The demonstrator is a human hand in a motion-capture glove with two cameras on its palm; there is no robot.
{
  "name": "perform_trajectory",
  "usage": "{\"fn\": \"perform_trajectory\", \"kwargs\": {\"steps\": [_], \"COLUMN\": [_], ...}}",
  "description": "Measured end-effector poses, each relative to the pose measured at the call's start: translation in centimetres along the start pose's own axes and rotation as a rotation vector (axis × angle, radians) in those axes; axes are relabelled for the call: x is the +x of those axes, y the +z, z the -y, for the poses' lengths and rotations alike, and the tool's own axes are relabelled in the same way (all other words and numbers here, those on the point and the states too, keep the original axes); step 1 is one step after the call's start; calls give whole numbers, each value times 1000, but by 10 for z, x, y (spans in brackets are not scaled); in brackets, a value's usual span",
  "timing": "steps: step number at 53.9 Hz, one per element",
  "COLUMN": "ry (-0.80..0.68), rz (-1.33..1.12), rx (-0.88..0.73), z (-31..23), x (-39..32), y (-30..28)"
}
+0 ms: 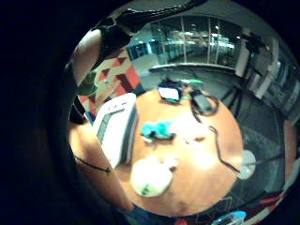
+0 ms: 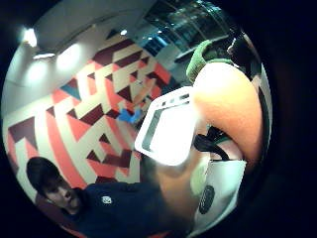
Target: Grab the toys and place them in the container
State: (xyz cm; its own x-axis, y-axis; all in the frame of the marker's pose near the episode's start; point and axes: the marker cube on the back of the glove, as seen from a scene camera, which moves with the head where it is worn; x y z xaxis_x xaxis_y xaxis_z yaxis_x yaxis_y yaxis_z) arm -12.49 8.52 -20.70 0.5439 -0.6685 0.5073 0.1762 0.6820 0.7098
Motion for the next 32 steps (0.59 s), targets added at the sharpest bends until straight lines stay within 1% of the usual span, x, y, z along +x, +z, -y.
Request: {"fn": "perform_trajectory", "kwargs": {"steps": [4, 7, 10, 16, 19, 22, 26, 29, 32], "ry": [-25, -52, -65, -48, -69, -93, -101, -97, -97], "rz": [113, 146, 148, 82, 15, -17, -23, -53, -138], "rx": [9, -52, -195, -571, -697, -754, -742, -743, -748], "z": [21, 26, 26, 17, 6, 0, 0, -12, -27], "x": [-38, -63, -78, -94, -97, -92, -76, -70, -52], "y": [22, 52, 87, 158, 182, 181, 151, 129, 102]}}
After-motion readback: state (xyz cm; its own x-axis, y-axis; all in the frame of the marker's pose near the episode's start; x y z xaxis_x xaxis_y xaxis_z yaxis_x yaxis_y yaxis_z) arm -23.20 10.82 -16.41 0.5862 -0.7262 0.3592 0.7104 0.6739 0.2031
